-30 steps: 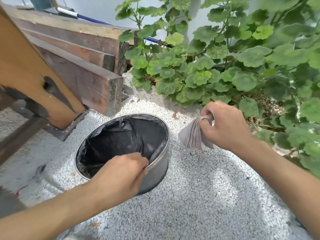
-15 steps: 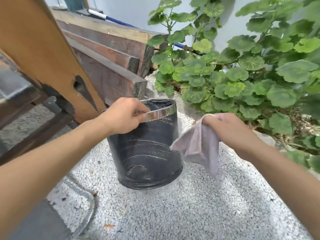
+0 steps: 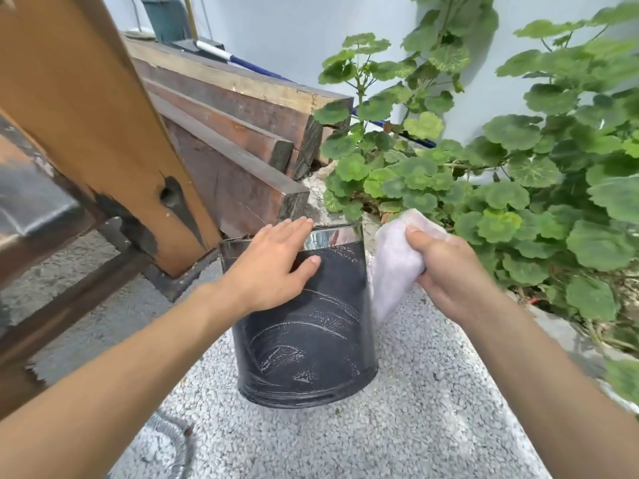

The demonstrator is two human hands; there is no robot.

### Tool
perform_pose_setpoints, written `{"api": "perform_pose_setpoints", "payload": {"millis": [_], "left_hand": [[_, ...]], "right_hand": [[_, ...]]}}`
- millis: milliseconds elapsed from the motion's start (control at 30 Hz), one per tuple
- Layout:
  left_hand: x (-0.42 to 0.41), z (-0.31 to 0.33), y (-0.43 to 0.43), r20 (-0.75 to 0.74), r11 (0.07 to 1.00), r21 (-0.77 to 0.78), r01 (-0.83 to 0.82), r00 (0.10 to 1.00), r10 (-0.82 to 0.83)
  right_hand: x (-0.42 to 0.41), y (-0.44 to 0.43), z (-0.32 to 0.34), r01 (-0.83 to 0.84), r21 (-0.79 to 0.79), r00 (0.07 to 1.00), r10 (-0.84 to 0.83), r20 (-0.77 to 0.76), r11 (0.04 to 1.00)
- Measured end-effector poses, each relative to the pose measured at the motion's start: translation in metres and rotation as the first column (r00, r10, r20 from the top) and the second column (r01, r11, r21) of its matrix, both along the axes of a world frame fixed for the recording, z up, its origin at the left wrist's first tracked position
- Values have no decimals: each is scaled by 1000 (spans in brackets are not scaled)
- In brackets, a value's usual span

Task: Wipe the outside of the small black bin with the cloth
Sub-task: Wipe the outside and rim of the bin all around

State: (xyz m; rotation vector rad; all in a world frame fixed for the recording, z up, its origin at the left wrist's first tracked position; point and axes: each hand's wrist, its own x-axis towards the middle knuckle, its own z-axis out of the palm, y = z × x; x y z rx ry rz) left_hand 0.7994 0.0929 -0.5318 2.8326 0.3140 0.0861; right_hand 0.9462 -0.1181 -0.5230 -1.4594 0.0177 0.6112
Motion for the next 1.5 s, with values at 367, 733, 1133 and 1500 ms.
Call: {"api": "perform_pose_setpoints", "payload": {"millis": [367, 733, 1133, 1500], "left_hand": [[7, -3, 1, -30, 996, -12, -91, 995, 90], [3, 4, -7, -56, 994, -23, -109, 993, 107], [1, 0, -8, -85, 997, 36, -71, 994, 74], [15, -8, 7, -86, 996, 53, -65, 994, 69]], "right_hand": [[-34, 60, -79, -170, -556, 349, 578, 738, 813], [-45, 47, -90, -174, -548, 349, 572, 742, 818], [-79, 3, -119, -345, -516, 431, 621, 655, 784], [-91, -25, -136, -396, -559, 499, 682, 534, 728]]}}
